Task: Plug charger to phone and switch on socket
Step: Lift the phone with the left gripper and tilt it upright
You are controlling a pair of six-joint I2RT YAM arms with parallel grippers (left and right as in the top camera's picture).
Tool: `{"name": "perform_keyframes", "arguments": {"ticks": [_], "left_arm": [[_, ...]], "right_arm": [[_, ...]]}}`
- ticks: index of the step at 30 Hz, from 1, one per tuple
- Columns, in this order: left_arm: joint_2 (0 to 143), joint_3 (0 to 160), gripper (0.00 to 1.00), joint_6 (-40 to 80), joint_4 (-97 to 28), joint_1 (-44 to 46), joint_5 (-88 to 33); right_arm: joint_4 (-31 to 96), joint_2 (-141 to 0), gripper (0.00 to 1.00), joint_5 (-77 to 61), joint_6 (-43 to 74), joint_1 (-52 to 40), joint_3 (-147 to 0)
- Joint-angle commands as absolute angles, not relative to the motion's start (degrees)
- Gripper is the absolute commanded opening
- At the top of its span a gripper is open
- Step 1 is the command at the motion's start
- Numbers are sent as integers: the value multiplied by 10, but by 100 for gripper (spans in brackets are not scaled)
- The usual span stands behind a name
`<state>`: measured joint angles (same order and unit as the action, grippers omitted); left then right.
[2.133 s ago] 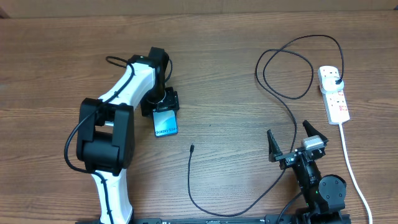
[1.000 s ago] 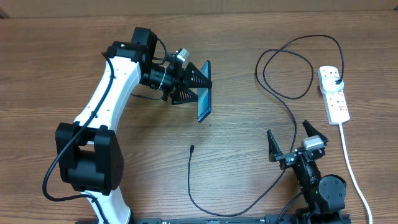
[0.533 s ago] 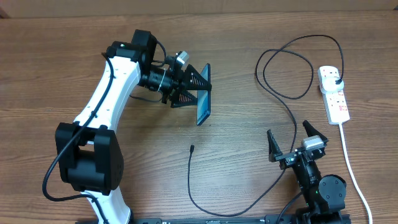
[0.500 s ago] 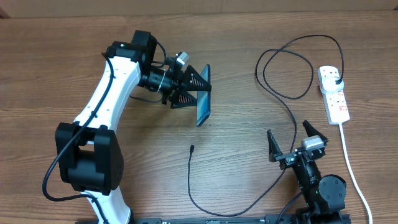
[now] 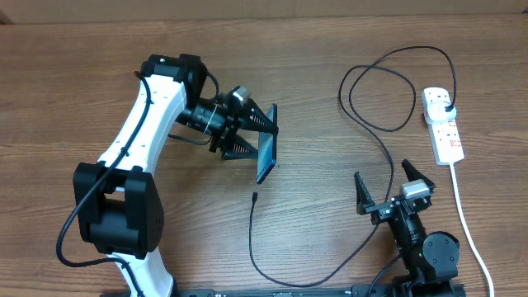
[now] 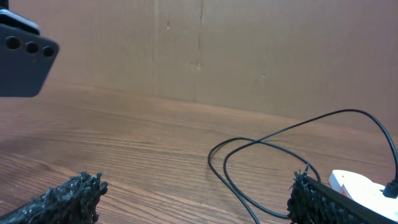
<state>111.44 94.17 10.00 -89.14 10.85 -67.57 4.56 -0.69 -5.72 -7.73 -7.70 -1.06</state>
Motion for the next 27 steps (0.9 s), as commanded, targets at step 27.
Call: {"name": "perform_keyframes", "arguments": {"ticks": [27], "left_arm": [[1105, 952, 4, 230, -969, 109, -852]], "right_arm": [[44, -2, 100, -54, -80, -80, -4]]}}
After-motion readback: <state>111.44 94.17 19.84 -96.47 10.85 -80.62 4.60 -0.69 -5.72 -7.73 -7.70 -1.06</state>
